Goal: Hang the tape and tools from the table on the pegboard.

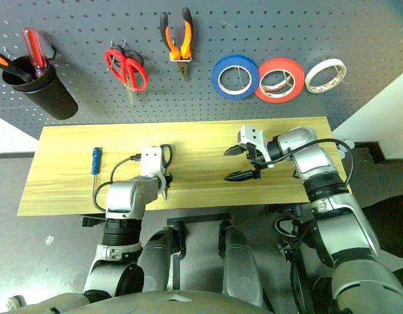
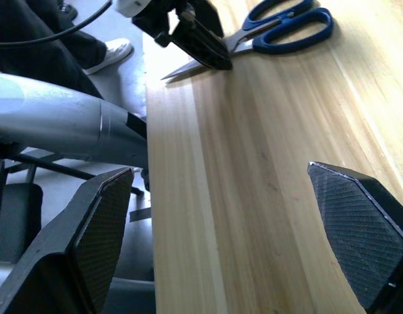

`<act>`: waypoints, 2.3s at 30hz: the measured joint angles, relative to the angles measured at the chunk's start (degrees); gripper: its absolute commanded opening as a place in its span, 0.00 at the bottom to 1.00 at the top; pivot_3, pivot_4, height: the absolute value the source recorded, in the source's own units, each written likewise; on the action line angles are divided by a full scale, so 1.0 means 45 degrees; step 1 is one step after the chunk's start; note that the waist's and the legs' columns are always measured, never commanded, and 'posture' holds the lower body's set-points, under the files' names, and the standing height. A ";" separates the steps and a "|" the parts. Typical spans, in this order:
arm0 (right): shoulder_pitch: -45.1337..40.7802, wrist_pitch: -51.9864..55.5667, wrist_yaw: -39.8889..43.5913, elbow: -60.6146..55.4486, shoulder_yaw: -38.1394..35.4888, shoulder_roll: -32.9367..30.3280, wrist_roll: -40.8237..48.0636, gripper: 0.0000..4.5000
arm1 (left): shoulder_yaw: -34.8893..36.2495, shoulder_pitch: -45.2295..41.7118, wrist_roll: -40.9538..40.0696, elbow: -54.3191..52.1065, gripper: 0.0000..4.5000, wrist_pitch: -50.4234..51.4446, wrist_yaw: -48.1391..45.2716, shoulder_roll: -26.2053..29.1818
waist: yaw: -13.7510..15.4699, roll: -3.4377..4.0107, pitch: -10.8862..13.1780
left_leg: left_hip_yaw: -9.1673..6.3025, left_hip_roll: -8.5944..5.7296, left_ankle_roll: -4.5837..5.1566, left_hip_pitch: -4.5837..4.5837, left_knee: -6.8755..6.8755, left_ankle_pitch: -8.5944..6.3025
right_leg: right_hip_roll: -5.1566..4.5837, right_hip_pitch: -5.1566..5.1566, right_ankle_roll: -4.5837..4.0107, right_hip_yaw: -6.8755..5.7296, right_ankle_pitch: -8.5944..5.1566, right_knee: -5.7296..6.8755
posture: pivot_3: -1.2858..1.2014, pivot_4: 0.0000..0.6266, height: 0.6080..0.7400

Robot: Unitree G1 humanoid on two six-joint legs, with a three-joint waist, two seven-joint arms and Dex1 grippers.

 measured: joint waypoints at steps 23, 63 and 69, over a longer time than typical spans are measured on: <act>-0.0213 0.1336 0.0136 -0.1663 -0.0979 0.0091 0.1195 1.00 | -0.0848 0.2542 -0.0951 -0.3875 0.13 0.0262 -0.3898 0.4535 | -0.0175 0.0003 -0.0010 | -0.0009 0.0004 -0.0040 -0.0072 -0.0035 -0.0018 | 0.0001 -0.0072 0.0042 -0.0022 0.0030 -0.0028 | 0.52 0.42 0.93; -0.0362 0.4774 -0.2489 -0.6059 -0.3536 0.0073 0.5512 1.00 | 0.0190 0.4530 -0.2353 -0.3762 0.13 -1.4187 -0.8785 0.5683 | 0.0098 0.0105 -0.2031 | 0.0024 0.0075 -0.0004 -0.0192 0.0012 -0.0005 | 0.0197 -0.0004 -0.0007 -0.0080 0.0310 -0.0403 | 0.51 0.13 0.93; -0.0359 0.4507 -0.2493 -0.6046 -0.3527 -0.0026 0.5377 1.00 | 0.0186 0.4294 -0.1850 -0.3207 0.13 -1.4178 -0.8191 0.5835 | 0.0093 0.0124 -0.2081 | 0.0026 0.0075 0.0000 -0.0183 0.0026 -0.0001 | 0.0196 -0.0007 -0.0002 -0.0076 0.0307 -0.0360 | 0.51 0.13 0.93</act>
